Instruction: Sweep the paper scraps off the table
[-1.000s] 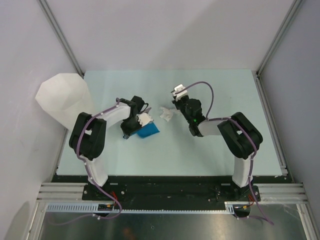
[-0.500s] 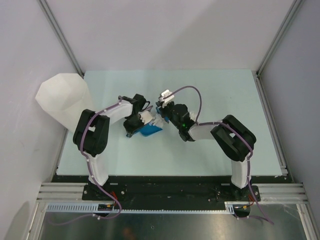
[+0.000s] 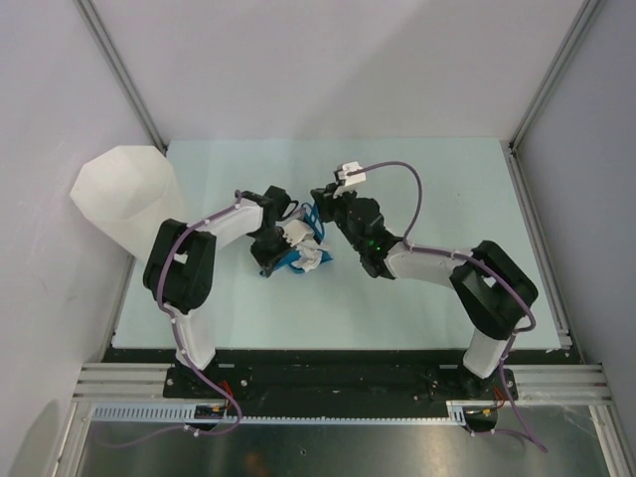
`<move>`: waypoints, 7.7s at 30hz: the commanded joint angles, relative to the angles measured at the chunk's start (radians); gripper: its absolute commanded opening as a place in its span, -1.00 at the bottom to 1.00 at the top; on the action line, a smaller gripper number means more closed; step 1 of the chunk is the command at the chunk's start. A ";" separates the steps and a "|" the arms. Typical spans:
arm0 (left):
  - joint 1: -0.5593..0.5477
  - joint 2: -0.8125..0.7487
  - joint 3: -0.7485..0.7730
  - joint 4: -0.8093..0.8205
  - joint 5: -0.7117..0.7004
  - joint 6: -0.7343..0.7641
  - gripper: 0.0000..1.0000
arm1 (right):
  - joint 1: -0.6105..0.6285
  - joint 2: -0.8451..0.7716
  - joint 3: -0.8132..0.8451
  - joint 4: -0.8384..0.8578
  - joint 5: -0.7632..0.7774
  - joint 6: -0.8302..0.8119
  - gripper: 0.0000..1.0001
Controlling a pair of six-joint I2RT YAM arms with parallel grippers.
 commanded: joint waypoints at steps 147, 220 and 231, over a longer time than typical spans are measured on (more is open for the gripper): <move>-0.251 0.203 0.289 -0.270 -0.122 0.011 -1.00 | -0.087 -0.282 -0.328 -0.047 -0.167 0.142 -1.00; 0.576 -0.639 0.101 0.872 -1.276 1.328 -1.00 | -0.350 -0.877 -0.411 -0.587 0.008 -0.041 -1.00; 0.563 -0.638 0.184 1.227 -1.126 1.407 -1.00 | -0.346 -0.888 -0.412 -0.595 0.008 -0.028 -1.00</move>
